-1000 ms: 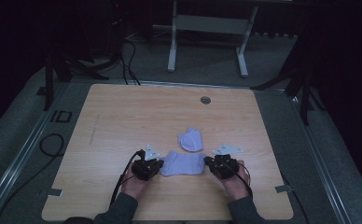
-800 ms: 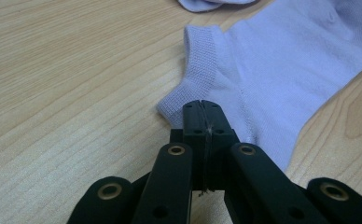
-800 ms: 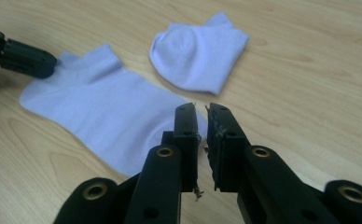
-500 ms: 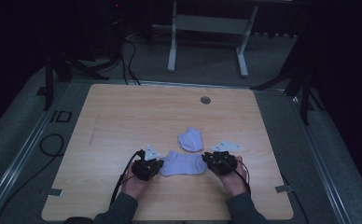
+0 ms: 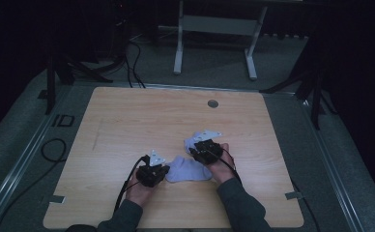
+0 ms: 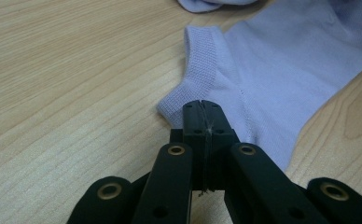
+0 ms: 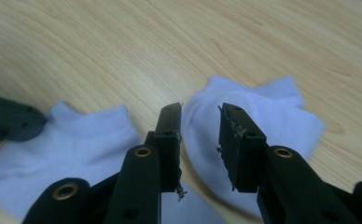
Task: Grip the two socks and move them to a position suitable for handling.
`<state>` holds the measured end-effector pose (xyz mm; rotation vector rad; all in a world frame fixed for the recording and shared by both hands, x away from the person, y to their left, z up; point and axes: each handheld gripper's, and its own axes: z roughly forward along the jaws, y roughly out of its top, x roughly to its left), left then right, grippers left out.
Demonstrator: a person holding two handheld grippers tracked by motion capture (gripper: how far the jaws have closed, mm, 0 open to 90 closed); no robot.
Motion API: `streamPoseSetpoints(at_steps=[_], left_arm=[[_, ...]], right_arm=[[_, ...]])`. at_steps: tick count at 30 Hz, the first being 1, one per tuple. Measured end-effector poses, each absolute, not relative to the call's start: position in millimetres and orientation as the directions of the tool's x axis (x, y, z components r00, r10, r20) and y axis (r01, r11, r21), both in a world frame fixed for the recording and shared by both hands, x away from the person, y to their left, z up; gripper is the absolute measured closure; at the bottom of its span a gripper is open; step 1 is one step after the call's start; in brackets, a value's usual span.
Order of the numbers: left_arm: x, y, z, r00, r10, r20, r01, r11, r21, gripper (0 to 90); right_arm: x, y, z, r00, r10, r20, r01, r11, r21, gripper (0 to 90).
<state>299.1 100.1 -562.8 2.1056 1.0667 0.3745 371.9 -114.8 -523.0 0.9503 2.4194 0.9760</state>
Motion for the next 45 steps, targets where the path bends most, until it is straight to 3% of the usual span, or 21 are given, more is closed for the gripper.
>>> streamPoseSetpoints(at_steps=[7, 12, 16, 32, 38, 45], left_arm=[[299.1, 99.8, -562.9, 0.611, 0.789, -0.069, 0.574, -0.382, 0.724, 89.5], [299.2, 100.1, -562.9, 0.613, 0.787, -0.069, 0.574, -0.383, 0.724, 89.5], [298.8, 99.8, -562.8, 0.612, 0.788, -0.065, 0.573, -0.386, 0.723, 89.4], [289.6, 97.3, -559.9, 0.628, 0.776, -0.057, 0.578, -0.415, 0.703, 89.1], [290.1, 99.4, -558.0, 0.622, 0.781, -0.056, 0.575, -0.407, 0.71, 83.2], [294.6, 104.8, -551.2, 0.612, 0.788, -0.068, 0.564, -0.374, 0.737, 83.1]], right_arm=[[391.8, -99.8, -538.0, -0.707, 0.704, -0.065, 0.503, 0.565, 0.654, 65.0], [403.5, -100.2, -544.9, -0.683, 0.73, -0.035, 0.569, 0.561, 0.602, 78.6], [404.6, -103.7, -544.5, -0.679, 0.734, -0.01, 0.585, 0.55, 0.596, 81.5], [392.0, -83.3, -545.5, -0.733, 0.68, 0.003, 0.547, 0.586, 0.598, 81.8], [387.6, -72.0, -545.3, -0.763, 0.646, 0.003, 0.521, 0.613, 0.594, 81.9], [385.6, -69.5, -545.5, -0.78, 0.625, 0.018, 0.511, 0.62, 0.595, 81.9]])
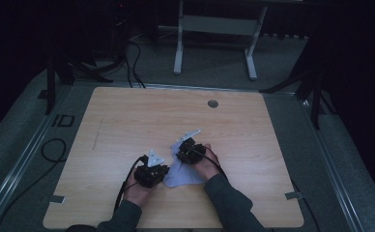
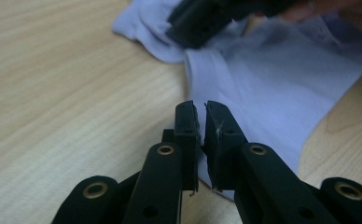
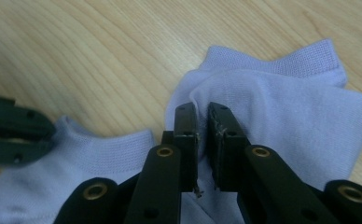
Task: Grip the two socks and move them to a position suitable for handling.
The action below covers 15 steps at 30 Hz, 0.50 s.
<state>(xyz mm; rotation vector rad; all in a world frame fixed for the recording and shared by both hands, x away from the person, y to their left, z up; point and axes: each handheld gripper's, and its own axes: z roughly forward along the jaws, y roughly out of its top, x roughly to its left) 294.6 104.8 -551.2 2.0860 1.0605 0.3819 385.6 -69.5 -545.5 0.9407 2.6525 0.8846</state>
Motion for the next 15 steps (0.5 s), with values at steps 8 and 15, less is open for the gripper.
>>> streamPoseSetpoints(at_steps=[8, 15], left_arm=[[320.7, 104.4, -548.2, 0.575, 0.816, -0.057, 0.579, -0.357, 0.733, 89.5], [344.5, 93.1, -552.1, 0.56, 0.827, -0.048, 0.588, -0.355, 0.727, 89.5]], right_arm=[[383.0, -66.2, -545.6, -0.794, 0.608, 0.018, 0.497, 0.632, 0.594, 82.0], [383.5, -67.2, -545.9, -0.799, 0.602, 0.018, 0.491, 0.635, 0.596, 82.1]])
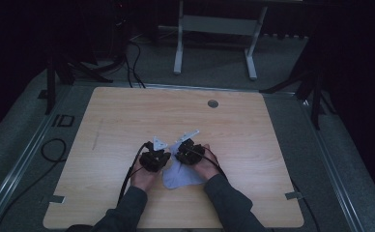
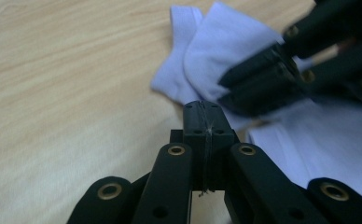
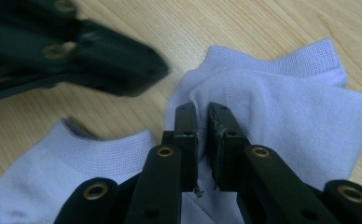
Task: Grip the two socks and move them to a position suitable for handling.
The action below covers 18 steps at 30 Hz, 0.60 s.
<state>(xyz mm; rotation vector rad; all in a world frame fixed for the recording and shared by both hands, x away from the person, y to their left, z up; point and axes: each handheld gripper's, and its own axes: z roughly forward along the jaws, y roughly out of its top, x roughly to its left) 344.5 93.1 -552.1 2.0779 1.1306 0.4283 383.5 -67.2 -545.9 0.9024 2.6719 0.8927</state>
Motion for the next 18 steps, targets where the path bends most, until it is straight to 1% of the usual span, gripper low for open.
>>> streamPoseSetpoints(at_steps=[2, 5, 7, 9, 15, 16, 18], left_arm=[[351.0, 91.0, -552.1, 0.554, 0.831, -0.042, 0.588, -0.355, 0.726, 89.5], [361.1, 87.7, -552.8, 0.542, 0.838, -0.052, 0.597, -0.342, 0.726, 89.5], [366.6, 85.4, -554.4, 0.533, 0.843, -0.074, 0.609, -0.321, 0.725, 89.5], [370.7, 83.3, -556.6, 0.532, 0.844, -0.073, 0.613, -0.324, 0.72, 89.5], [374.7, 81.1, -560.0, 0.53, 0.845, -0.065, 0.617, -0.331, 0.714, 89.6], [373.4, 79.4, -560.0, 0.537, 0.843, -0.032, 0.602, -0.357, 0.714, 89.6], [372.2, 77.6, -560.0, 0.54, 0.842, -0.008, 0.593, -0.373, 0.714, 89.7]], right_arm=[[383.3, -67.7, -546.2, -0.799, 0.601, 0.019, 0.49, 0.633, 0.599, 82.2], [382.9, -68.0, -546.7, -0.796, 0.605, 0.022, 0.492, 0.626, 0.605, 82.2], [382.6, -68.2, -547.0, -0.796, 0.605, 0.022, 0.491, 0.624, 0.608, 82.2], [382.5, -68.7, -547.3, -0.796, 0.605, 0.024, 0.491, 0.622, 0.61, 82.2], [382.6, -68.8, -547.5, -0.795, 0.606, 0.026, 0.492, 0.619, 0.613, 82.3], [382.6, -68.8, -547.5, -0.795, 0.606, 0.026, 0.492, 0.619, 0.613, 82.2], [383.8, -69.2, -546.5, -0.794, 0.607, 0.04, 0.504, 0.618, 0.604, 82.2]])
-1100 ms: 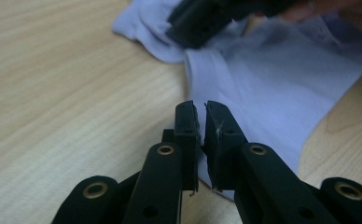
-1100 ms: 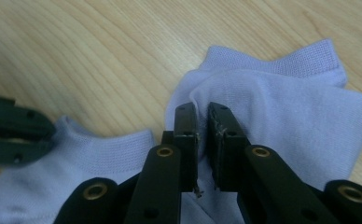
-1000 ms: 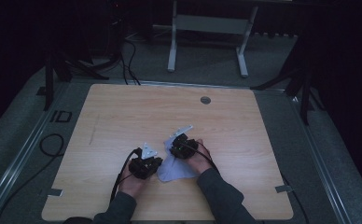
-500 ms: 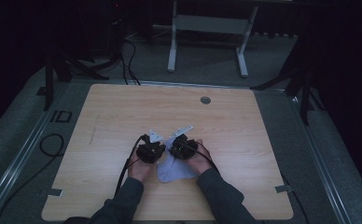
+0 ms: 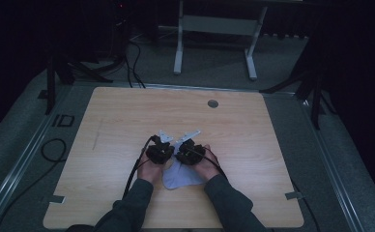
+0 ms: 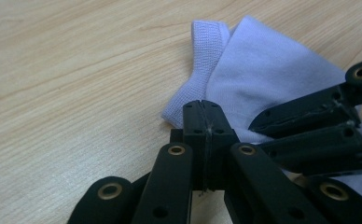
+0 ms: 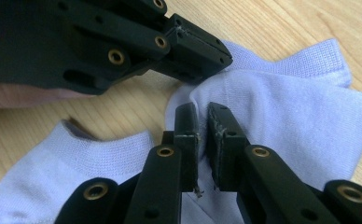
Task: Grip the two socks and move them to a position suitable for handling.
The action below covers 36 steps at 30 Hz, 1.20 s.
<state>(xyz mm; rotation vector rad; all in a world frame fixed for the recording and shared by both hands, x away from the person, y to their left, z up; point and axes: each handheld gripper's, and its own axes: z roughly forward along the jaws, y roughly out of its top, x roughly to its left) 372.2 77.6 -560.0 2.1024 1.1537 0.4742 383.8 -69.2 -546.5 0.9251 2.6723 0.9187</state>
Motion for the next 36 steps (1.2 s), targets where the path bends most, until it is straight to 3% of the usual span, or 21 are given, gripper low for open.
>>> streamPoseSetpoints(at_steps=[11, 22, 36], left_arm=[[370.4, 77.3, -561.0, 0.54, 0.842, 0.008, 0.581, -0.38, 0.72, 89.8], [370.4, 77.5, -561.2, 0.54, 0.841, 0.005, 0.58, -0.377, 0.722, 89.8], [370.4, 78.9, -561.2, 0.543, 0.839, 0.004, 0.581, -0.379, 0.72, 89.8]], right_arm=[[384.9, -88.8, -532.6, -0.764, 0.644, 0.036, 0.517, 0.578, 0.632, 83.1], [393.9, -140.8, -512.4, -0.667, 0.743, 0.055, 0.566, 0.457, 0.686, 83.2], [398.3, -185.9, -527.0, -0.587, 0.807, 0.056, 0.635, 0.417, 0.651, 83.0]])
